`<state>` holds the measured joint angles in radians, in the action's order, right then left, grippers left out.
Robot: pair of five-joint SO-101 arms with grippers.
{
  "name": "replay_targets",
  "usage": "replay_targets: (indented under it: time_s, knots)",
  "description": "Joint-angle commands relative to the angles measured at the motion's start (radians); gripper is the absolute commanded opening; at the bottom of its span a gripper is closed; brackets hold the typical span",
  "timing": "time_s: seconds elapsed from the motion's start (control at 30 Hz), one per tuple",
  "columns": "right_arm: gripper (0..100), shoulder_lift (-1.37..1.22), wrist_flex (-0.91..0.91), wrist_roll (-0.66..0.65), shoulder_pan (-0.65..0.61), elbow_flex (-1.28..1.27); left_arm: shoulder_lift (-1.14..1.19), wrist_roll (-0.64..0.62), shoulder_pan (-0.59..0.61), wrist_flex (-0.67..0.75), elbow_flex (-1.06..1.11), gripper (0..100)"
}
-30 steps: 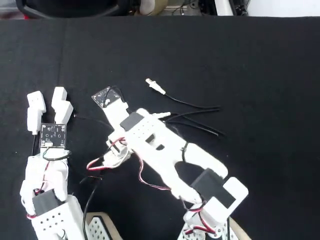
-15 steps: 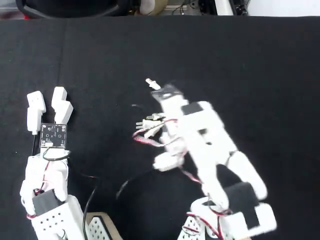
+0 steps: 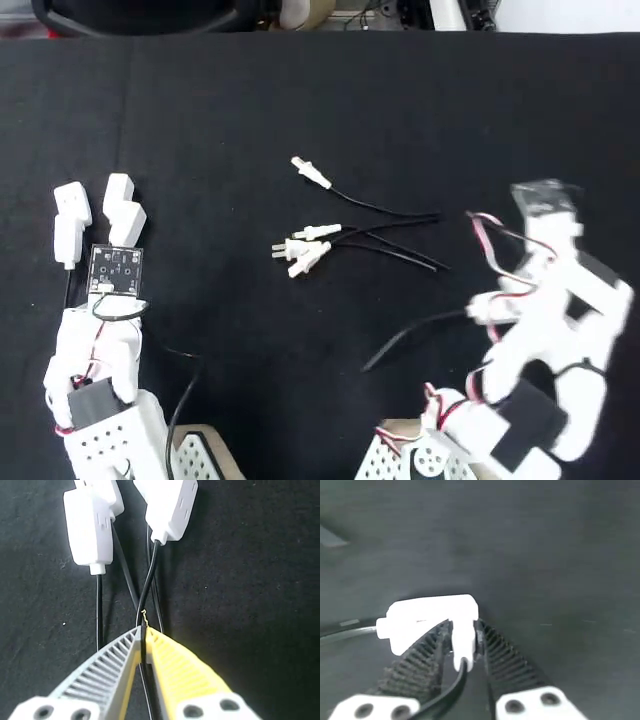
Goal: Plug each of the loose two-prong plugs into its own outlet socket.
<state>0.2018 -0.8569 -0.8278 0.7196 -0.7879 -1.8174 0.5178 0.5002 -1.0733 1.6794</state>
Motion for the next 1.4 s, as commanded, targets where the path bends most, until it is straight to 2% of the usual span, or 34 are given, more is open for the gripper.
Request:
replay_targets:
  time_s: [0.0,0.27,0.4,0.53,0.6,0.73,0.83,1.13,1.27,1.37]
  knots:
    - [1.1,-0.15,0.244,-0.049,0.192,0.133,-0.003,0.008,-0.015,0.012,0.019,3]
    - [1.1,-0.575,0.295,-0.043,0.307,0.613,-0.003,0.008,-0.015,0.012,0.019,3]
    - [1.1,-0.699,0.275,0.034,0.336,0.78,-0.003,0.008,-0.015,0.012,0.019,3]
    - [2.2,-0.719,0.083,0.051,0.334,0.863,-0.003,0.008,-0.015,0.012,0.019,3]
    - [7.4,-0.714,0.002,0.054,0.333,0.901,-0.003,0.008,-0.015,0.012,0.019,3]
    - [20.2,-0.714,-0.086,0.175,0.338,0.969,-0.003,0.008,-0.015,0.012,0.019,3]
    - [25.0,-0.713,-0.193,0.207,0.338,1.033,-0.003,0.008,-0.016,0.012,0.019,3]
    - [25.0,-0.716,-0.908,0.316,0.327,1.426,-0.002,0.009,-0.016,0.012,0.019,3]
    - [24.7,-0.693,-0.91,0.325,0.293,1.362,-0.002,0.009,-0.016,0.011,0.019,3]
    - [18.1,-0.645,-0.91,0.315,0.216,1.233,-0.002,0.009,-0.016,0.011,0.019,3]
